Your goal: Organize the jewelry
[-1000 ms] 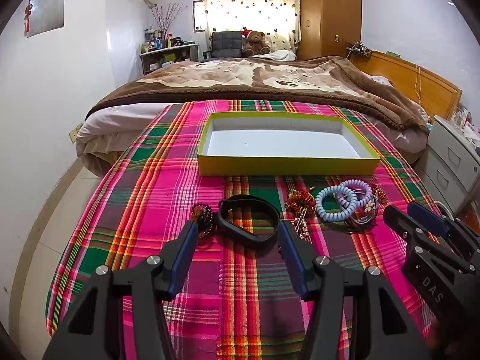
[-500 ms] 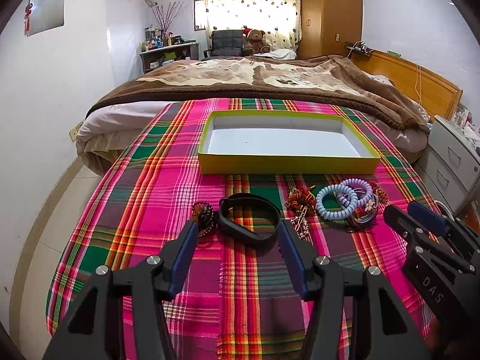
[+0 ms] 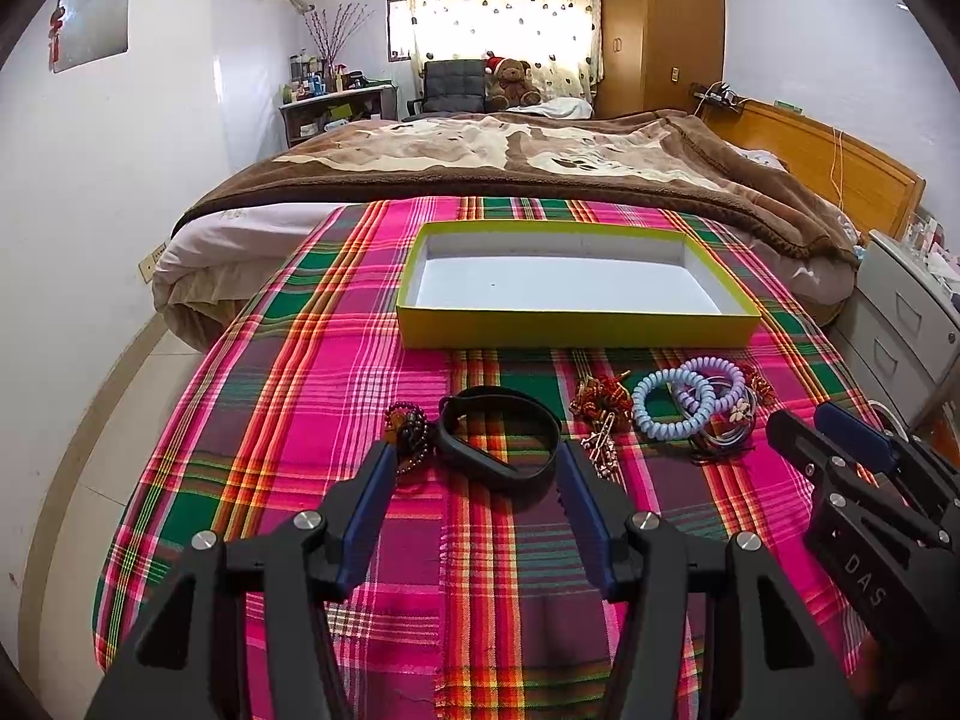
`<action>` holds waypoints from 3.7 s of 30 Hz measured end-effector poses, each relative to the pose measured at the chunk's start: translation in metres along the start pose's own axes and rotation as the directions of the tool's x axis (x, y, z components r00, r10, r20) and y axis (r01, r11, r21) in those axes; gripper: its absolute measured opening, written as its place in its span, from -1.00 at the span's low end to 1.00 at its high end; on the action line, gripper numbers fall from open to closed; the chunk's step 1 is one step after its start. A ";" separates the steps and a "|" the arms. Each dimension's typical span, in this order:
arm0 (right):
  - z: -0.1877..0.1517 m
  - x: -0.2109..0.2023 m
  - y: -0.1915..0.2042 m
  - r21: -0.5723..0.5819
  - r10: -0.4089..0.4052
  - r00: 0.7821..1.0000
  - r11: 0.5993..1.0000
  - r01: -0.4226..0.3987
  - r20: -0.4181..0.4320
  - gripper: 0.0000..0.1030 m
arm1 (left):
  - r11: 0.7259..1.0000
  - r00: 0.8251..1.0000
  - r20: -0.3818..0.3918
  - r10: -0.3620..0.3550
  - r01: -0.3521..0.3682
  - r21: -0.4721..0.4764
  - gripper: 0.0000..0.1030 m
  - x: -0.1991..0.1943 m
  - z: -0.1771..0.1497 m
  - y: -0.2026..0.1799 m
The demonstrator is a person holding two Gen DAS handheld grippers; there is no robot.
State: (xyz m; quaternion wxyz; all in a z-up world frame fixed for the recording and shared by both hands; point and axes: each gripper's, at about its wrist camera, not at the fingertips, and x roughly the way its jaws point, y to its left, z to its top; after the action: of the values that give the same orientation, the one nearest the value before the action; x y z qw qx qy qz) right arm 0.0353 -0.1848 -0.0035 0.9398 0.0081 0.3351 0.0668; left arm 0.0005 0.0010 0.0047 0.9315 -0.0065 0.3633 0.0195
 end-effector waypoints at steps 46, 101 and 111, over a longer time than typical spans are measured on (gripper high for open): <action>0.033 0.091 -0.071 -0.002 0.089 0.967 0.996 -0.093 -0.237 0.12 | 0.976 0.978 -0.122 -0.168 0.147 -0.162 0.12 0.052 0.011 0.065; 0.049 0.041 -0.078 0.090 0.097 0.992 0.992 -0.089 -0.080 -0.70 | 0.986 0.971 -0.183 -0.156 0.142 -0.087 -0.41 0.072 0.022 0.062; 0.059 0.036 -0.076 0.087 0.094 0.994 0.992 -0.089 -0.059 -0.70 | 0.985 0.979 -0.135 -0.153 0.141 -0.095 -0.42 0.058 0.037 0.070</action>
State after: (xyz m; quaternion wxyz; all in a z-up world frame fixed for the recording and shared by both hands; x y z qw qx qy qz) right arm 0.1089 -0.2540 0.0154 0.9234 0.0610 0.3665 0.0959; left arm 0.0652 0.0733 -0.0067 0.9009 -0.0741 0.4262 -0.0346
